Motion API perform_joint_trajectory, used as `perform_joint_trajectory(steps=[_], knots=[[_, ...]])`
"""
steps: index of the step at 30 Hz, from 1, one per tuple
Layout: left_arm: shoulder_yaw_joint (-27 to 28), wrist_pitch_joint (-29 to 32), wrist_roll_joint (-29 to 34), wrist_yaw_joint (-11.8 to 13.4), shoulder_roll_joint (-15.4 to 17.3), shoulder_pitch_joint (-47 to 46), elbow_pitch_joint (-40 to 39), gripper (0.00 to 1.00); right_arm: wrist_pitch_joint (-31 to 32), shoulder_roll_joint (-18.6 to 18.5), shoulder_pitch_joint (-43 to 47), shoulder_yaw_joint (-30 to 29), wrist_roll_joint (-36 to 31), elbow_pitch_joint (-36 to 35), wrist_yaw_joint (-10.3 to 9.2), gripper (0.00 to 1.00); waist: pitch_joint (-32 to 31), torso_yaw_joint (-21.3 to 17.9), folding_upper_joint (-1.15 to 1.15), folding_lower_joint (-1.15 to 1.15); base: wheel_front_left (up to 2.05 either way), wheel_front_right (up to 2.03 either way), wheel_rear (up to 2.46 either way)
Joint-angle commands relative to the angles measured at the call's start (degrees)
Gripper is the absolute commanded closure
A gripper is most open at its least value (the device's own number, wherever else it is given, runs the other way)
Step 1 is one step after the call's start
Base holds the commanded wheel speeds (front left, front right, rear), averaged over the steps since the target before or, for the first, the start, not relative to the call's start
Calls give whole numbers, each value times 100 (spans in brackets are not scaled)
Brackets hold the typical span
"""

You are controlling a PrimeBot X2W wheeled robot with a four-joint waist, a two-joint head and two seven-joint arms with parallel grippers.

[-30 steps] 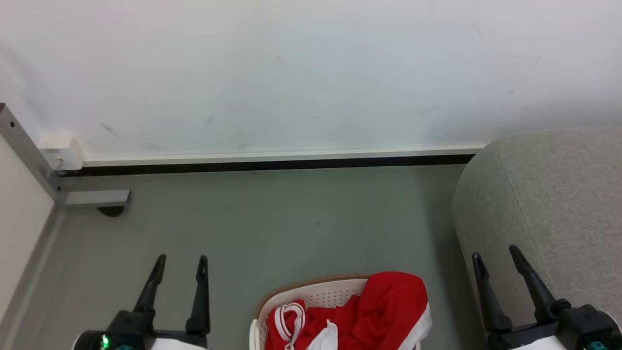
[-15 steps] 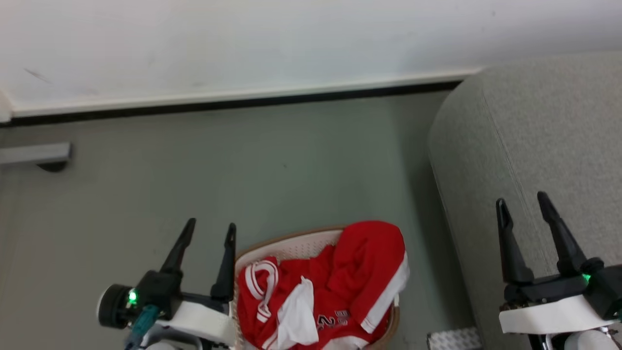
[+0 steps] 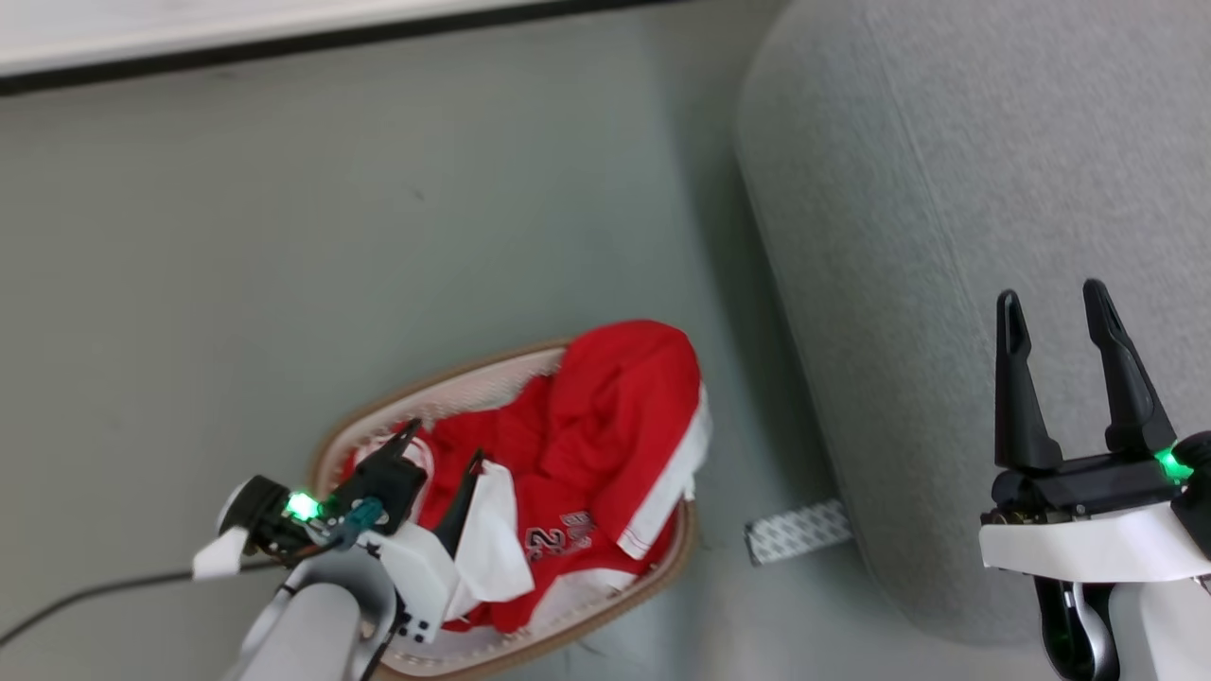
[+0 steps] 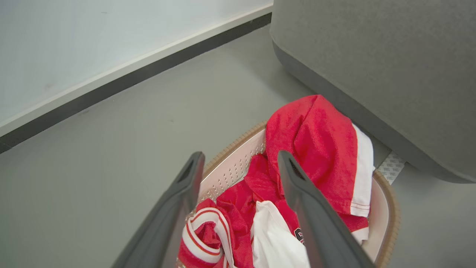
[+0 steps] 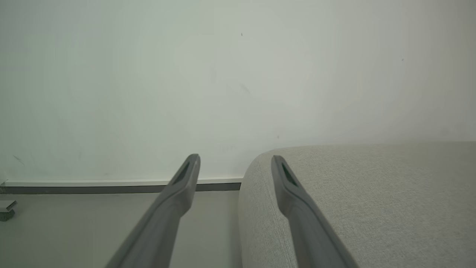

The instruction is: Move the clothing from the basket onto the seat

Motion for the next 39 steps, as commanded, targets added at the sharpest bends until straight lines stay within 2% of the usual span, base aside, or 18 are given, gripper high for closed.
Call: perform_joint_trajectory(steps=[1, 5, 12, 21, 29, 30, 31, 32, 33, 36, 37, 39], knots=[[-90, 169, 64, -59, 137, -211, 326, 0, 4, 41, -121, 27, 89, -35, -12, 0, 435, -407, 0, -2, 0, 0, 0], [-354, 591, 131, -134, 296, -573, 1030, 0, 4, 63, -221, 92, 165, -44, -12, 0, 734, -641, 0, -2, 0, 0, 0], [-862, 1347, 21, -179, 493, -1121, 2036, 0, 4, 69, -434, 316, 699, -75, -12, 0, 1264, -1013, 0, -2, 0, 0, 0], [-2031, 2226, -65, -175, 738, -1803, 2919, 0, 4, 71, -623, 504, 1155, -58, -12, 0, 1765, -1359, 0, -2, 0, 0, 0], [-2394, 2621, -234, -176, 733, -2225, 3376, 0, 4, 70, -633, 499, 1263, -101, -12, 0, 1998, -1344, 0, -2, 0, 0, 0], [-2403, 2632, -253, -176, 698, -2248, 3400, 31, 4, 70, -637, 496, 1267, -95, -12, 0, 2004, -1339, 0, -2, 0, 0, 0], [-2403, 2632, -253, -176, 698, -2248, 3400, 31, 4, 70, -637, 496, 1267, -95, -12, 0, 2004, -1339, 0, -2, 0, 0, 0], [-2417, 2605, -260, -176, 665, -2267, 3406, 63, 4, 70, -643, 495, 1265, -81, -12, 0, 2002, -1336, 0, -2, 0, 0, 0], [-2426, 2574, -266, -176, 647, -2277, 3411, 100, 4, 70, -652, 509, 1264, -54, -12, 0, 1981, -1341, 0, -2, 0, 0, 0], [-2386, 2430, -388, -158, 498, -2222, 3394, 100, 4, 66, -697, 509, 1182, 71, -12, 0, 1785, -1297, 0, -2, 0, 0, 0], [-2345, 2309, -526, -169, 320, -2119, 3390, 100, 4, 63, -719, 478, 1042, 130, -12, 0, 1514, -1184, 0, -2, 0, 0, 0], [-2337, 2135, -611, -171, 192, -1977, 3390, 100, 4, 61, -722, 412, 912, 146, -12, 0, 1177, -1048, 0, -2, 0, 0, 0]])
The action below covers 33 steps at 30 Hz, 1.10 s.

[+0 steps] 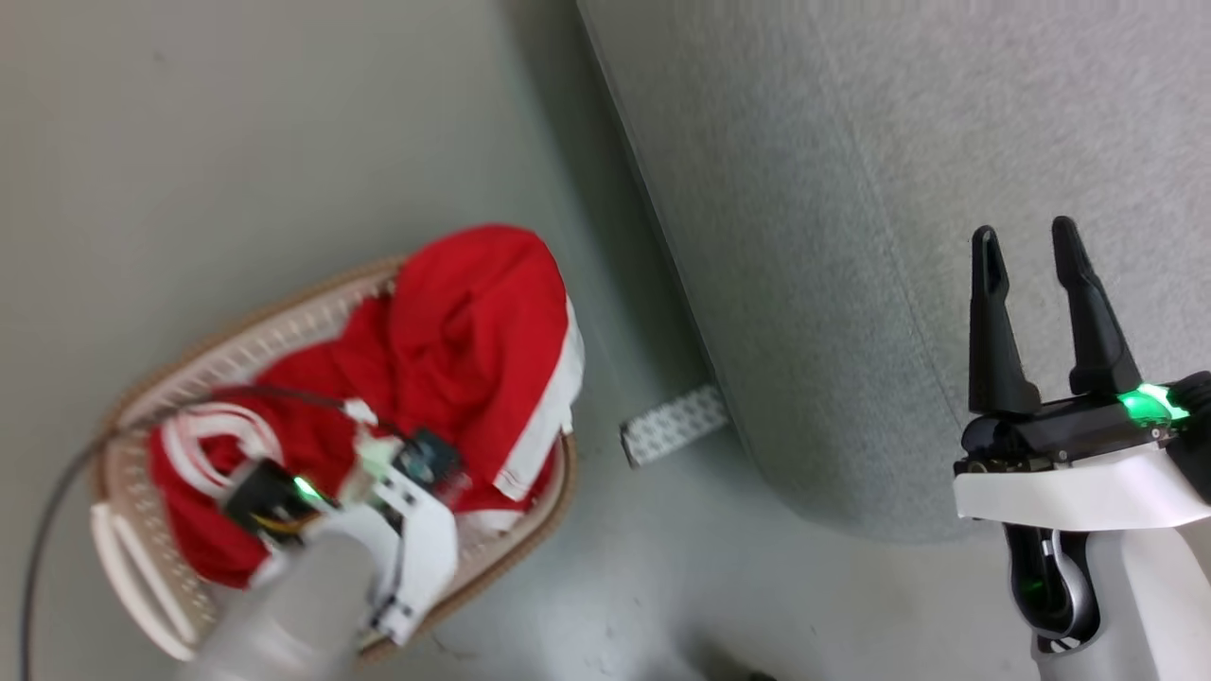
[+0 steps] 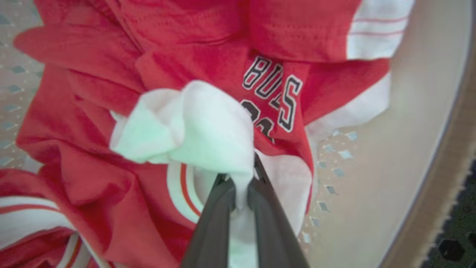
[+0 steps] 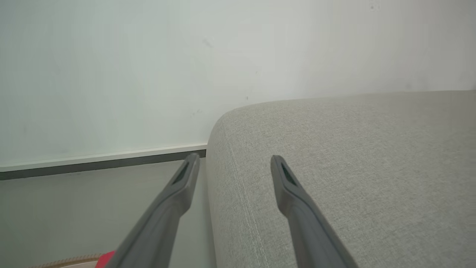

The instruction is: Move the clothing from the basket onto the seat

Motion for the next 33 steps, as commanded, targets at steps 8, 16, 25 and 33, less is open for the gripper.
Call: perform_joint_trajectory(steps=[8, 16, 25, 33], knots=[[95, -1003, -530, -15, -495, 682, -16, 100, 3, -8, 314, -251, -715, 81, -12, 0, -1857, 943, 0, 0, 0, 0, 0], [99, -1849, -1295, -19, -731, 1055, -352, 100, 3, -192, 855, -390, -965, 201, -12, 0, -2919, 1728, 0, 0, 0, 0, 0], [-122, -2230, -2284, -12, -761, 1175, -1174, 100, 3, -360, 1412, -167, -878, 368, -12, 0, -3738, 2444, 0, 0, 0, 0, 0], [2, -2332, -2869, -11, -651, 956, -2283, 100, 4, -395, 1770, -53, -807, 445, -12, 0, -4144, 2841, 0, 0, 0, 0, 0]])
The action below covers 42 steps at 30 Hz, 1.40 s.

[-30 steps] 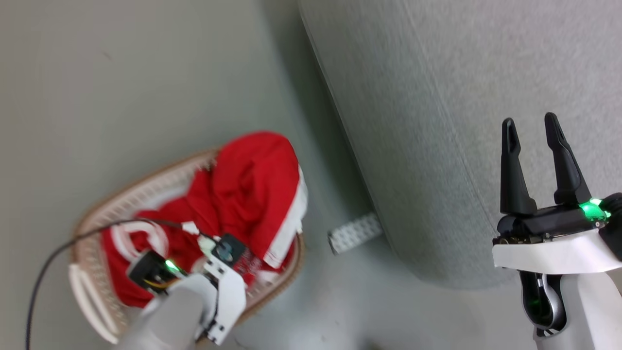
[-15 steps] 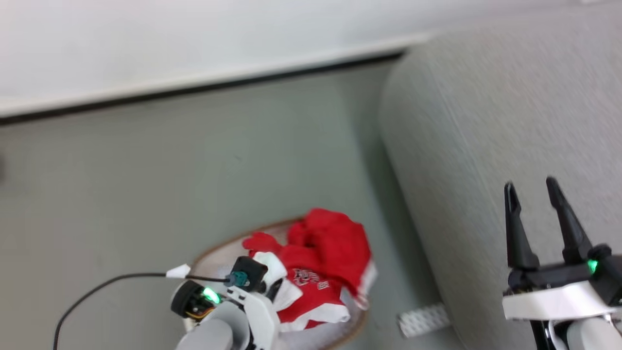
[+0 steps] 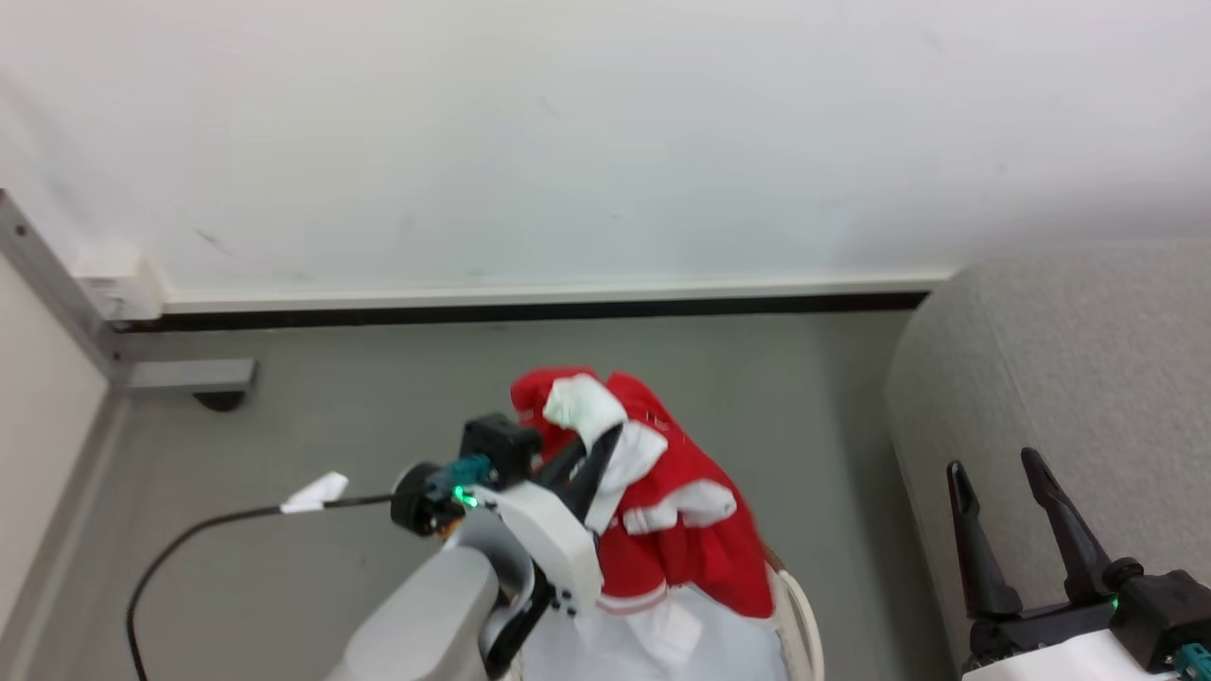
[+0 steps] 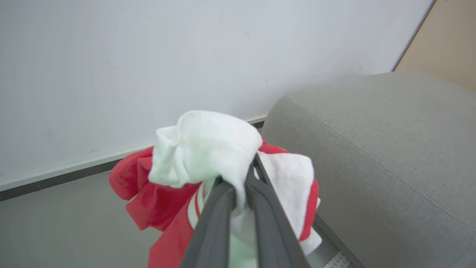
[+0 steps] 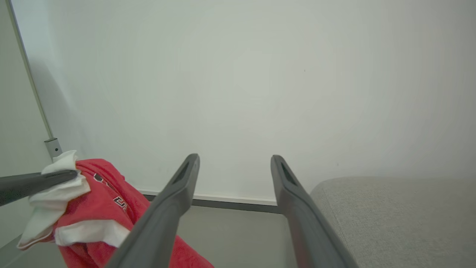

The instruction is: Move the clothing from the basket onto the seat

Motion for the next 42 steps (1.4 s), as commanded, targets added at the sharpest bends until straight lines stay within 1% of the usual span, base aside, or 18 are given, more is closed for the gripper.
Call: perform_joint_trajectory(steps=[1, 5, 13, 18, 23, 27, 30, 35, 36, 42], knots=[[82, -34, -174, 10, 96, -87, -275, 100, 5, -7, 111, 19, 47, 19, -12, 0, -267, 273, 0, 2, 0, 0, 0], [183, 127, -277, 29, 214, -180, -976, 100, 5, 16, 173, 112, 84, 36, -12, 0, -377, 381, 0, 2, 0, 0, 0], [332, 655, -440, 279, 501, -130, -2180, 100, 5, 50, 210, 338, 141, 69, -12, 0, -514, 428, 0, 2, 0, 0, 0], [363, 859, -469, 443, 654, 26, -2685, 100, 5, 21, 190, 455, 159, 85, -12, 0, -538, 392, 0, 2, 0, 0, 0], [310, 982, -494, 523, 725, 173, -2995, 100, 5, -25, 135, 635, 320, -6, -12, 0, -546, 376, 0, 2, 0, 0, 0], [251, 1058, -490, 552, 724, 249, -3146, 100, 4, -203, -30, 1039, 495, -29, -12, 0, -548, 373, 0, 2, 0, 0, 0], [199, 1114, -491, 545, 693, 237, -3224, 100, 5, -364, -234, 1501, 622, 55, -12, 0, -537, 419, 0, 2, 0, 0, 0], [63, 1182, -481, 512, 601, 164, -3310, 100, 5, -630, -819, 2315, 842, 629, -12, 0, -506, 579, 0, 2, 0, 0, 0], [63, 1182, -481, 512, 601, 164, -3310, 100, 5, -630, -819, 2315, 842, 629, -12, 0, -506, 579, 0, 2, 0, 0, 0], [-115, 1204, -496, 442, 434, 88, -3298, 100, 4, -783, -1515, 3087, 1217, 1534, -12, 0, -514, 900, 0, 2, 0, 0, 0]])
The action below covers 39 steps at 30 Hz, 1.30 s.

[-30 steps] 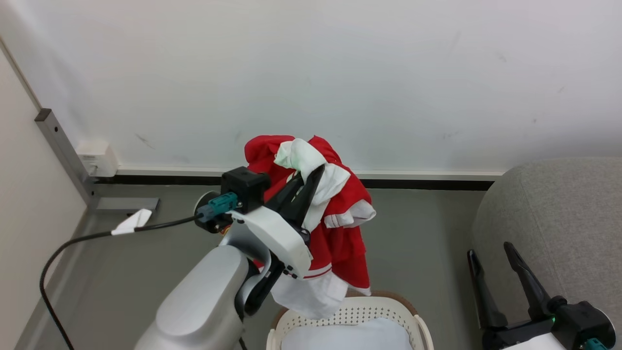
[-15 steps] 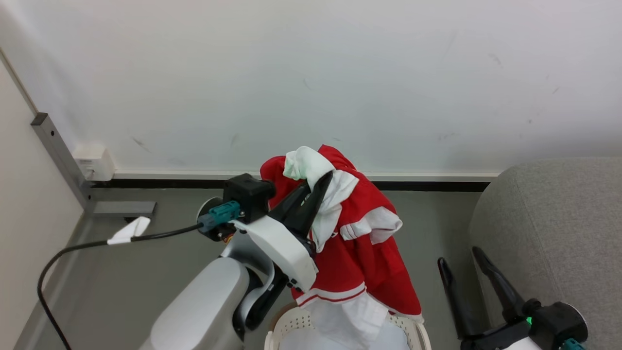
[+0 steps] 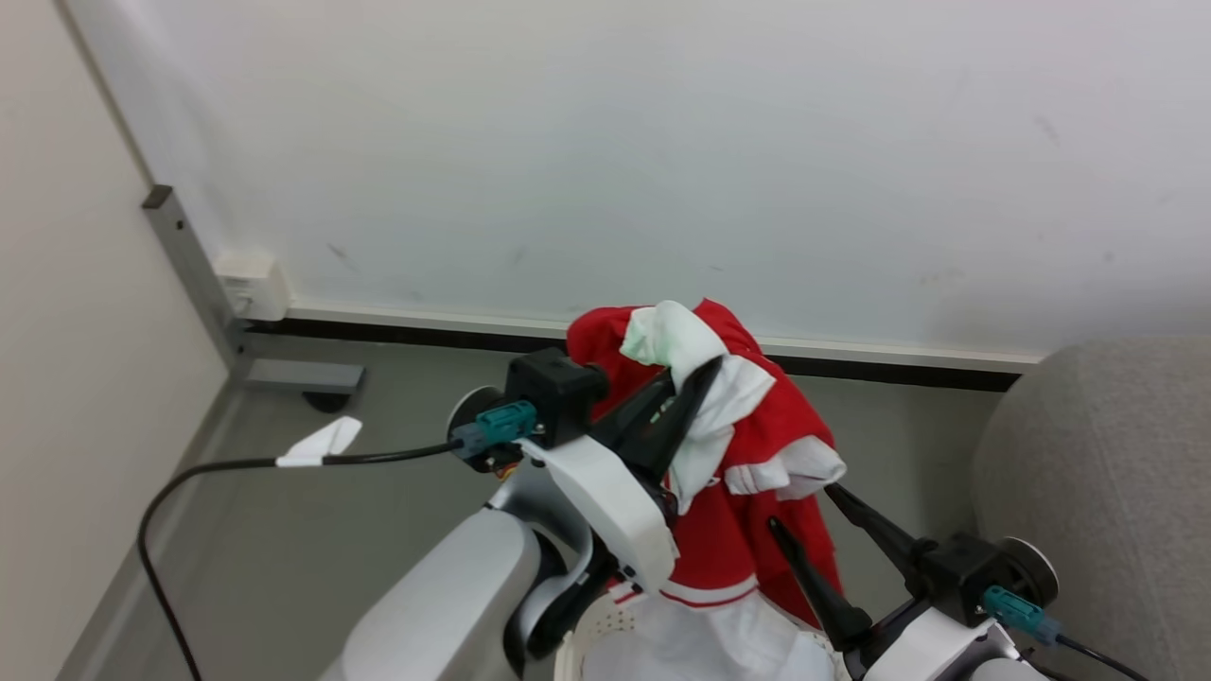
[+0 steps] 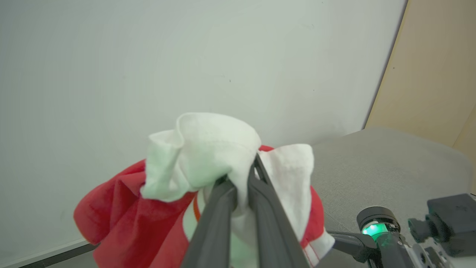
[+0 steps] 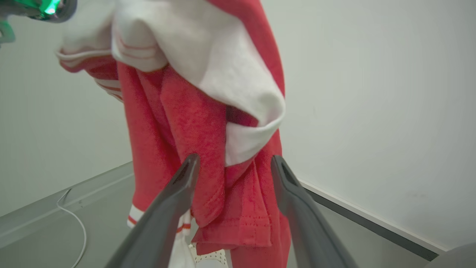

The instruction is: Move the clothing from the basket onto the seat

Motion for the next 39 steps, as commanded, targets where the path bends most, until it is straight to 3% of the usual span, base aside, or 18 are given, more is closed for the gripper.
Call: perform_joint_trajectory(steps=[1, 9, 18, 19, 20, 21, 22, 25, 35, 36, 37, 38, 39], knots=[[-27, -14, -51, -29, -37, -49, -22, 100, 5, -35, -156, 99, 109, 146, -12, 0, -10, 140, 0, 0, 0, 0, 0], [-306, 31, -95, -130, -238, -142, 39, 100, 5, -160, -761, 1125, 484, 954, -12, 0, -66, 653, 0, 0, 0, 0, 0], [-715, 161, -345, -241, -399, -187, -62, 100, 4, 18, -1022, 1155, 570, 1246, -12, 0, -108, 1183, 0, 0, 0, 0, 0], [-741, 168, -365, -247, -406, -185, -57, 100, 4, 49, -1057, 1151, 582, 1297, -12, 14, -112, 1222, 0, 0, 0, 0, 0], [-763, 176, -375, -247, -412, -184, -48, 100, 5, 82, -1078, 1133, 600, 1342, -12, 57, -116, 1255, 0, 0, 0, 0, 0], [-772, 177, -381, -241, -414, -185, -34, 100, 4, 118, -1090, 1114, 616, 1363, -12, 91, -118, 1277, 0, 0, 0, 0, 0], [-775, 173, -386, -229, -415, -184, -15, 100, 4, 143, -1093, 1093, 632, 1375, -12, 100, -120, 1291, 0, 0, 0, 0, 0], [-766, 140, -391, -206, -400, -193, 37, 100, 4, 155, -1080, 1008, 647, 1334, -12, 100, -122, 1309, 0, 0, 0, 0, 0], [-539, -95, -452, 47, -115, 129, 210, 100, 3, -29, -401, -459, 253, 398, -12, 100, 15, 873, 0, 0, 0, 0, 0], [-532, -120, -455, 49, -89, 164, 190, 94, 3, -45, -321, -627, 207, 280, -12, 100, 42, 805, 0, 0, 0, 0, 0], [-536, -119, -464, 52, -64, 197, 162, 69, 3, -68, -254, -779, 155, 166, -12, 100, 68, 733, 0, 0, 0, 0, 0], [-547, -136, -468, 44, -41, 234, 135, 5, 3, -79, -187, -927, 123, 62, -12, 100, 91, 658, 0, 0, 0, 0, 0], [-565, -148, -472, 36, -22, 266, 104, 0, 3, -84, -114, -1105, 93, -32, -12, 100, 111, 583, 0, 0, 0, 0, 0]])
